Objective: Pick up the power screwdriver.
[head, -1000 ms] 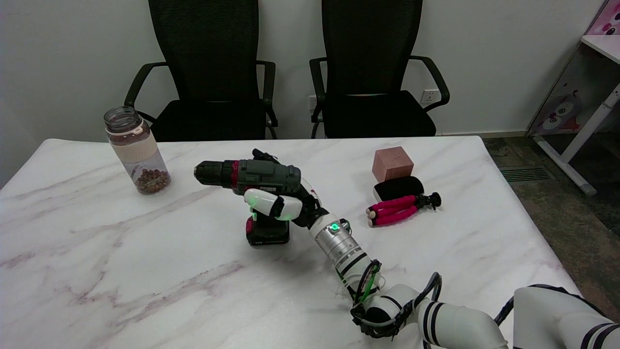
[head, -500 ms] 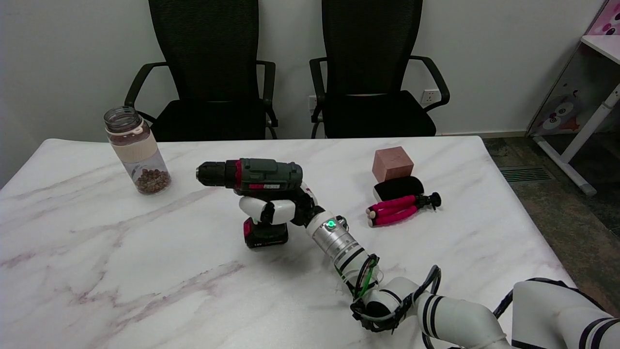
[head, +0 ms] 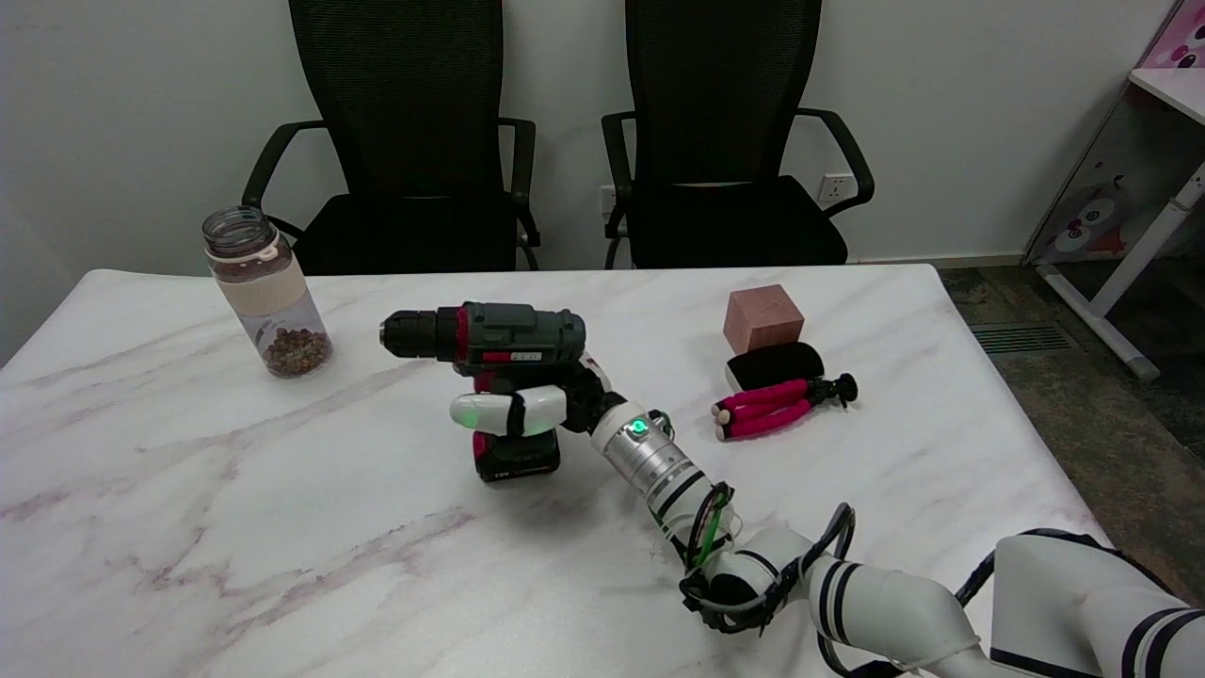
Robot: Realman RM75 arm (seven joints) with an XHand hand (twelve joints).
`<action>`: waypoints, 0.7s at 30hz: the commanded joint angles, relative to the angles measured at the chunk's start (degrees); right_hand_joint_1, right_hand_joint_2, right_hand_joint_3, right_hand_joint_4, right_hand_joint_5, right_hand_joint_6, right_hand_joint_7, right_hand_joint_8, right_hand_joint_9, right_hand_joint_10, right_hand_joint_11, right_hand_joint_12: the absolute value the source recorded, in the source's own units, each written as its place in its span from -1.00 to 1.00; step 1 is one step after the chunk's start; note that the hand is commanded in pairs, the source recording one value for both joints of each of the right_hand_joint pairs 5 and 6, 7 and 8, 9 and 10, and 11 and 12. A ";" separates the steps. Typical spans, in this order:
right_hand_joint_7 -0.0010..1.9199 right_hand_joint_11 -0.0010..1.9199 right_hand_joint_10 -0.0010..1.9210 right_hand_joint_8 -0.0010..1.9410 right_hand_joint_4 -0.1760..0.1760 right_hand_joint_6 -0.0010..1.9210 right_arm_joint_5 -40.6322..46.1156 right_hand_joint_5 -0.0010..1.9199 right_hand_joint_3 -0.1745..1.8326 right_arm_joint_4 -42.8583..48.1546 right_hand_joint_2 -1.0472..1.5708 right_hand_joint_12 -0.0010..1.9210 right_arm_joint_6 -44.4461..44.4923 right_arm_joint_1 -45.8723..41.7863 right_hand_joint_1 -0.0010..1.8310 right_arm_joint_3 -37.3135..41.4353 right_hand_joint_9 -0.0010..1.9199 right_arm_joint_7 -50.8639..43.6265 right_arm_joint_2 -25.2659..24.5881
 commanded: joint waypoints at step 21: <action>0.97 0.91 0.74 0.95 0.24 0.97 -1.38 0.97 0.06 0.80 0.78 0.91 2.35 3.05 0.41 0.24 0.74 -0.11 -0.37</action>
